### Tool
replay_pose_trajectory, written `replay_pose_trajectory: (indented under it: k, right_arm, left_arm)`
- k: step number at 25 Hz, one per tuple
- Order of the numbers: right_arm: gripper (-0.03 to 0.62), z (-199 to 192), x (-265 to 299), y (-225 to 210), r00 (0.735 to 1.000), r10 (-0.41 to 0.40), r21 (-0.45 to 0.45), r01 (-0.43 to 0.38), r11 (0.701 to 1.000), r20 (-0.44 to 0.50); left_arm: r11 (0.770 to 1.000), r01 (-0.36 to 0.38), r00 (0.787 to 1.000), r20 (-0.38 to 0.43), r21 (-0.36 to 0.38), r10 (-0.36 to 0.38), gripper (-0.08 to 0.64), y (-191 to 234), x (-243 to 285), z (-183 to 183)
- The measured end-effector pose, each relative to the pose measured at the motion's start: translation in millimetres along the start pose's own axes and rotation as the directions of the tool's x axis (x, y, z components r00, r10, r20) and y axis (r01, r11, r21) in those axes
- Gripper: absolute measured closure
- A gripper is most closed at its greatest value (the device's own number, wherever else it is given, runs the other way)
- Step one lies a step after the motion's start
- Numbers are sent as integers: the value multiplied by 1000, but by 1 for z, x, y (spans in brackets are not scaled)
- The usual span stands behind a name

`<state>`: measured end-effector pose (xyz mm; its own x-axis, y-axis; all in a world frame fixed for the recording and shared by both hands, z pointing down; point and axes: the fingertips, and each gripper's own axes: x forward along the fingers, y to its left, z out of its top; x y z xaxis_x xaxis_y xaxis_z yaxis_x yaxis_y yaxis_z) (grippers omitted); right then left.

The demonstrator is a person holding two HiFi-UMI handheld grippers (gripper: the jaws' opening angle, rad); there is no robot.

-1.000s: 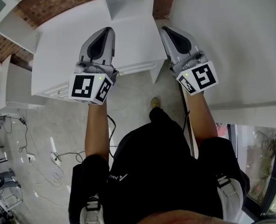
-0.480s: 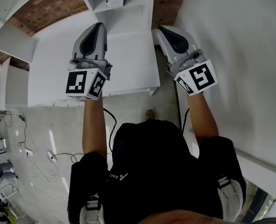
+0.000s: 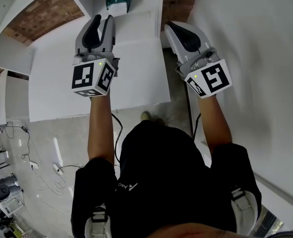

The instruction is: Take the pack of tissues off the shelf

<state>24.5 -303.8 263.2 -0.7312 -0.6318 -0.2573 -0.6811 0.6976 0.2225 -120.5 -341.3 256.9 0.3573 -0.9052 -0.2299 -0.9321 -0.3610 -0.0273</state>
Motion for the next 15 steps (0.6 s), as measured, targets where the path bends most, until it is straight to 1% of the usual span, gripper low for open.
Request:
replay_pose_trajectory:
  k: [4, 7, 10, 15]
  right_arm:
    - [591, -13, 20, -5, 1000, -16, -10, 16, 1000, -19]
    - [591, -21, 34, -7, 999, -28, -20, 28, 999, -29]
    - [591, -29, 46, -9, 999, -28, -28, 27, 999, -45]
    - [591, -36, 61, -23, 998, -8, -31, 6, 1000, -56]
  left_arm:
    - [1000, 11, 999, -38, -9, -12, 361, 15, 24, -19]
    - [1000, 28, 997, -70, -6, -28, 287, 23, 41, -35]
    - [1000, 24, 995, -97, -10, -25, 225, 35, 56, -48]
    - [1000, 13, 989, -150, 15, -10, 161, 44, 88, -64]
